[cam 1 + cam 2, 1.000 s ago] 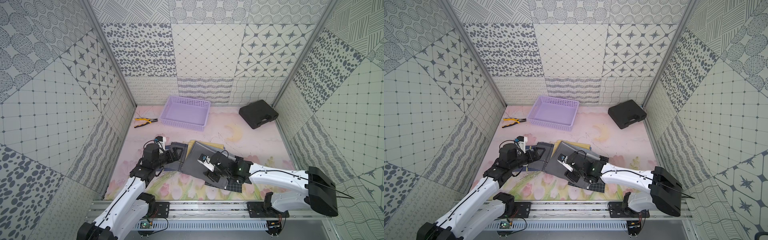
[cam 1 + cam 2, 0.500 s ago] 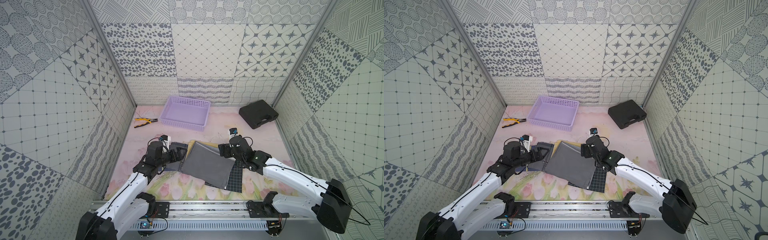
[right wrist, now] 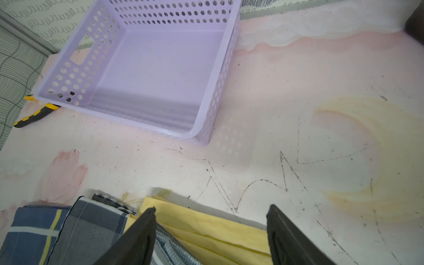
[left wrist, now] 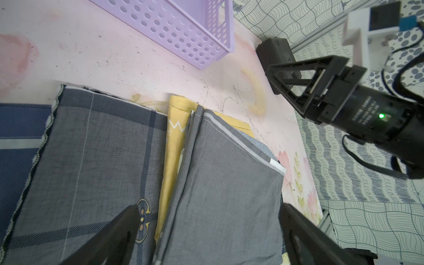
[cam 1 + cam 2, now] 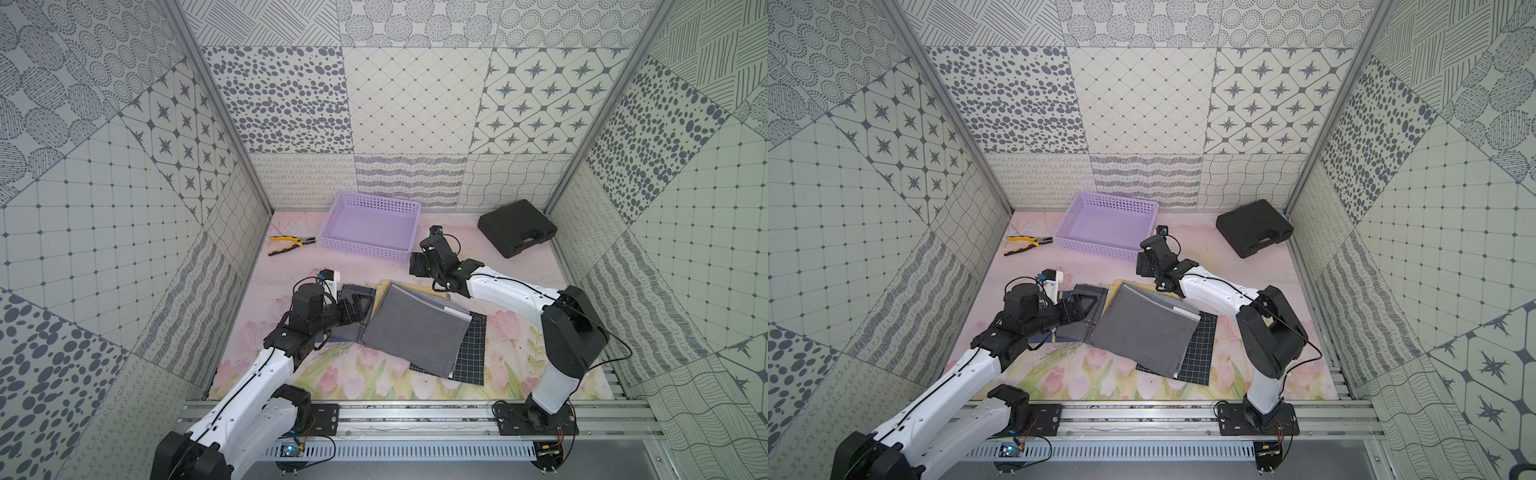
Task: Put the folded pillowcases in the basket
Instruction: Move the basket to the center of the board.
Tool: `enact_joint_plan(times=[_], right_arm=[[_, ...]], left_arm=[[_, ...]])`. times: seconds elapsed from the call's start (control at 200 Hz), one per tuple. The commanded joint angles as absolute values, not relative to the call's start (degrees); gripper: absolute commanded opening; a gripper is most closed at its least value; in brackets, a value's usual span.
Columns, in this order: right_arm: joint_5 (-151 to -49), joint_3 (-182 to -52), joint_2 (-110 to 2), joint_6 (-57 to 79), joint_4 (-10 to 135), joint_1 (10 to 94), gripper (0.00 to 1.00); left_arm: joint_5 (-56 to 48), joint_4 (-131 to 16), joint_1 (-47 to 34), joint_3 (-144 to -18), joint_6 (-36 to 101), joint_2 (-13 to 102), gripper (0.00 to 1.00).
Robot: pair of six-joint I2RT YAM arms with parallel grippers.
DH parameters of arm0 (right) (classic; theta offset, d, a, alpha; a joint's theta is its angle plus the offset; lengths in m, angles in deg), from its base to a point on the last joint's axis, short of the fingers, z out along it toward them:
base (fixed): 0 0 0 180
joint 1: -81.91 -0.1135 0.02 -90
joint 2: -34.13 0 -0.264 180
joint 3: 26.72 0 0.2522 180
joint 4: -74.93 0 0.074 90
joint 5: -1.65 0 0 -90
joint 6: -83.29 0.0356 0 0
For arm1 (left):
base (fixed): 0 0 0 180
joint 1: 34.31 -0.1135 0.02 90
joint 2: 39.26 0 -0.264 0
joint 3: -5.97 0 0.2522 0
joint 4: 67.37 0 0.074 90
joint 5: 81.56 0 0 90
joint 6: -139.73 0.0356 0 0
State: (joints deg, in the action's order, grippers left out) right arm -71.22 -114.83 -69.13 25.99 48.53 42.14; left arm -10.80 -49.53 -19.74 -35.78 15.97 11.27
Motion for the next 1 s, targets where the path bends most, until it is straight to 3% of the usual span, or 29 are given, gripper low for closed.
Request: enact_joint_plan(times=[0.0, 0.51, 0.996], right_arm=[[-69.7, -120.3, -73.4, 26.9, 50.3, 42.8, 0.78], [-64.3, -140.3, -90.8, 26.6, 42.2, 44.9, 0.78], [-67.0, -135.1, -88.4, 28.5, 37.6, 49.5, 0.80]], left_arm=[[-10.4, -50.2, -19.6, -35.7, 17.6, 11.1, 1.00], [-10.4, -50.2, -19.5, -35.8, 17.4, 11.0, 0.99], [-10.2, -49.7, -19.5, -35.9, 17.4, 10.7, 1.00]])
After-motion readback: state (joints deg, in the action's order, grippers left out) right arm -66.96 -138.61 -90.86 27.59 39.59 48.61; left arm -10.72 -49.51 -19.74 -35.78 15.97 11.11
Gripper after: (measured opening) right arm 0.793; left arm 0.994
